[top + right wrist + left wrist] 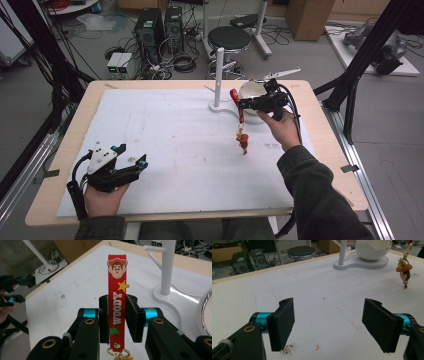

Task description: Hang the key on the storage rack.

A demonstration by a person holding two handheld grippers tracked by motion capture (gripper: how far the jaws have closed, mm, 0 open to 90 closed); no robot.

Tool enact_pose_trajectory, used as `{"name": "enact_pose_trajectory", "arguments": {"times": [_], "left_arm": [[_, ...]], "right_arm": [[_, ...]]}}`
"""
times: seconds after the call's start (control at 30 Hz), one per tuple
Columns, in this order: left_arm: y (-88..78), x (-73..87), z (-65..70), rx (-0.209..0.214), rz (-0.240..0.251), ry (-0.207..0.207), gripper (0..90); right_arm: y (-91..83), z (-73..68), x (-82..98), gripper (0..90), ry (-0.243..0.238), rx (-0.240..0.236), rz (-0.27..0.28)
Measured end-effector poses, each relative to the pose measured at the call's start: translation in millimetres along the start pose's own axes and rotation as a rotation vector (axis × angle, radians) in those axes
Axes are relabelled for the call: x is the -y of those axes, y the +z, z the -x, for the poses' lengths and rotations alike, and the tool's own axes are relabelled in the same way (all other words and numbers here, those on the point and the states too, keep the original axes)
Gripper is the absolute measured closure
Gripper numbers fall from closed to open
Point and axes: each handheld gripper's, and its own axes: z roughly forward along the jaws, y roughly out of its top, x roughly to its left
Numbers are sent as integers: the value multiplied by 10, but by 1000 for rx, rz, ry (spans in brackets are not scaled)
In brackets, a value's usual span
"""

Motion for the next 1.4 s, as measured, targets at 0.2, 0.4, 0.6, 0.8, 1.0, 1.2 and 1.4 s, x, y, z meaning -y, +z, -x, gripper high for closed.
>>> {"name": "enact_pose_trajectory", "arguments": {"times": [0.2, 0.4, 0.6, 0.8, 1.0, 1.2, 1.4], "left_arm": [[-15, -6, -11, -1, 0, -1, 263], [-27, 1, -18, -10, 2, -4, 264], [-28, 7, -25, -10, -1, -7, 264], [-41, 5, -40, -13, 1, -9, 264], [-59, 6, -57, -15, 0, -7, 264], [-69, 12, -66, -19, 0, -9, 264], [-81, 20, -89, -22, -4, -10, 264]], "right_arm": [[42, -3, -122, 745, -3, -14, 4], [103, 17, -195, 745, 2, -24, 6], [193, 24, -310, 745, 5, -38, 7], [269, 28, -403, 746, 7, -50, 9], [350, 47, -459, 746, 21, -58, 10], [504, 88, -497, 745, 35, -60, -8], [577, 198, -475, 745, 76, -70, -1]]}}
